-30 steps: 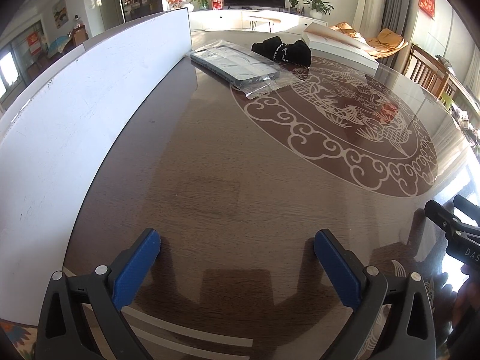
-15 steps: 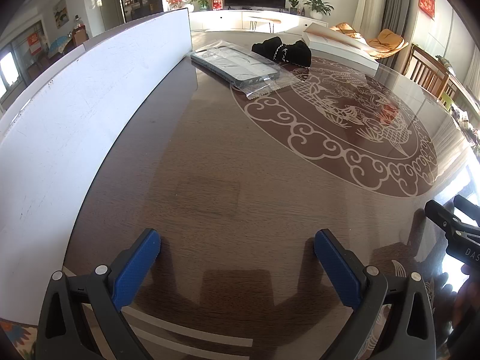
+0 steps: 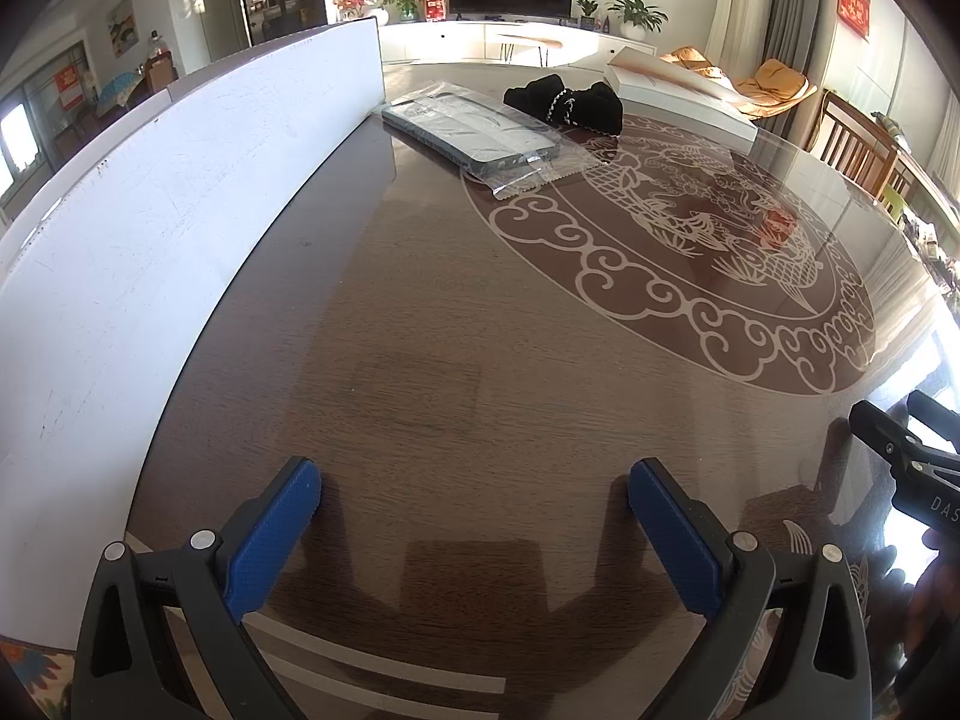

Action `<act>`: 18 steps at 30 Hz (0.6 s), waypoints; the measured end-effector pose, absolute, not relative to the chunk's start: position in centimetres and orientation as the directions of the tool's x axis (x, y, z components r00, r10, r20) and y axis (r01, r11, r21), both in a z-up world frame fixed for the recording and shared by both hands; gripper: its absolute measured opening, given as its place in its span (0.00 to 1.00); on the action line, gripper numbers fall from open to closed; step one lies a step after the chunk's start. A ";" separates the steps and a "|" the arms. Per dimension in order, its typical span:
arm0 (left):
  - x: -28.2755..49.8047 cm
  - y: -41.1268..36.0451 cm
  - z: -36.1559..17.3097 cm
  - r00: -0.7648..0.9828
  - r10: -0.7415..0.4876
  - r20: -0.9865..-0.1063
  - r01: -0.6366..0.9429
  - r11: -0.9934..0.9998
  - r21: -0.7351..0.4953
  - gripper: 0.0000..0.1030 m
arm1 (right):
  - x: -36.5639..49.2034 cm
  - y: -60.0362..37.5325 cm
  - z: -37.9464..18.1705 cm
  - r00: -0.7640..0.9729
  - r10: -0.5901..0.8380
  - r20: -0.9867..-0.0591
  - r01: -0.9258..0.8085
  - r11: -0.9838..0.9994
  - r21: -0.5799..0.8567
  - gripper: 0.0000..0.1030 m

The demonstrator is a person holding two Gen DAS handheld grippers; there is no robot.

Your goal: Organize objects

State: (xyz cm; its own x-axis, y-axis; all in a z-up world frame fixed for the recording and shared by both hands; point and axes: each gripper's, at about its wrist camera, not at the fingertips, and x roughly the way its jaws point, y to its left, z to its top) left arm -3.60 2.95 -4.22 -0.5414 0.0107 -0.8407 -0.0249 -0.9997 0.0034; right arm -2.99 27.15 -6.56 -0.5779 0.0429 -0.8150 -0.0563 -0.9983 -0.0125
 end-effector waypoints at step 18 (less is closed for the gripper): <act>-3.7 2.9 -4.0 -0.547 0.010 -0.837 -0.024 -1.000 0.003 1.00 | -4.5 26.5 -6.5 -0.573 -0.041 -0.819 0.053 -0.999 0.013 1.00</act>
State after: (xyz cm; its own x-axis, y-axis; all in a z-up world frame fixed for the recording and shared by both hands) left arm -3.70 2.86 -3.98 -0.5467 0.0104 -0.8373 -0.0242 -0.9997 0.0034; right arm -4.46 26.47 -6.46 -0.5728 -0.0408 -0.8187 0.0530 -0.9985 0.0127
